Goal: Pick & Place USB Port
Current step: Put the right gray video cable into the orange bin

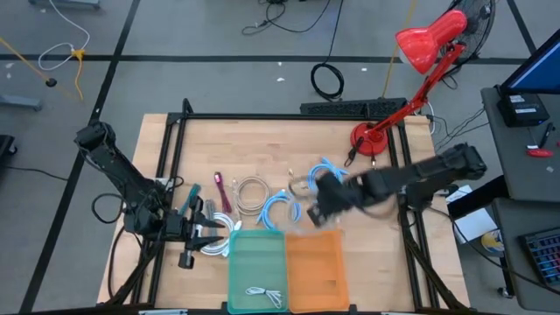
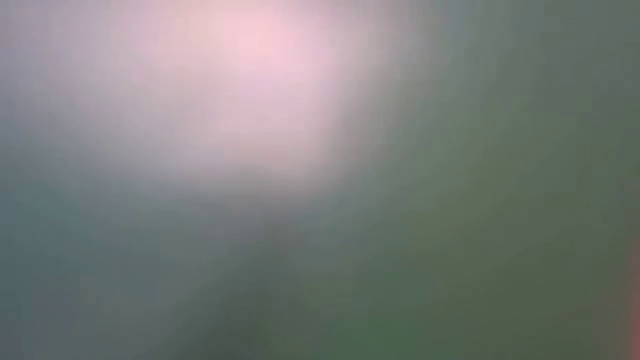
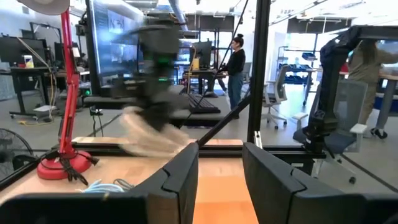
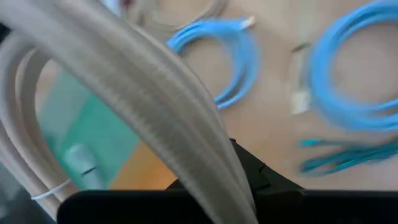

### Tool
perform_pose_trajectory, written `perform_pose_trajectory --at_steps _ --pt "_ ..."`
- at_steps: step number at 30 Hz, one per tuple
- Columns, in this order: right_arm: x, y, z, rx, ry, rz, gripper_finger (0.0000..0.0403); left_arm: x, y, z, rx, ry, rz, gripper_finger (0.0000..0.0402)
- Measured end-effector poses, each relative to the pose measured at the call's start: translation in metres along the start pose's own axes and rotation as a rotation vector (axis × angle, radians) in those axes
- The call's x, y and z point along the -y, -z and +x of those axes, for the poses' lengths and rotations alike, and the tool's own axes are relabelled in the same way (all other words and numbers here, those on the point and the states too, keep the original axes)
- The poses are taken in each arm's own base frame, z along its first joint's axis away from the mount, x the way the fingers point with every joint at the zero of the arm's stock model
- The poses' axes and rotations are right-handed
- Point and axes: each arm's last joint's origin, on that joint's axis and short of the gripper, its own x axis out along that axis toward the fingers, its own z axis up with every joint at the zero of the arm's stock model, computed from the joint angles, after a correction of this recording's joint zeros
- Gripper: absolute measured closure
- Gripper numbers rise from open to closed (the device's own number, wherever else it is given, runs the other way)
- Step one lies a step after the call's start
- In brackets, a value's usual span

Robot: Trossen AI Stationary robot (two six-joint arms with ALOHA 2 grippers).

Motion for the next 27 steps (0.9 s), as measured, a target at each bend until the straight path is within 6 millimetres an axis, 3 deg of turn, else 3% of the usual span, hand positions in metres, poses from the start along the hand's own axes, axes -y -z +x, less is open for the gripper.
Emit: perform_pose_trajectory --at_steps 6,13,21,27 --pt "-0.022 0.061 0.003 -0.038 0.001 0.038 0.0402 0.000 -0.001 0.000 0.005 0.001 -0.015 0.0275" --pt "-0.041 0.114 0.038 -0.098 0.030 0.027 0.0402 0.000 -0.001 0.000 0.007 0.002 -0.011 0.0275" --pt "-0.055 0.140 0.082 -0.188 0.005 0.020 0.0402 0.000 -0.001 0.000 0.007 0.005 -0.008 0.0275" --pt "-0.055 0.154 0.093 -0.237 0.030 0.003 0.0402 0.000 -0.001 0.000 0.007 0.009 -0.009 0.0275"
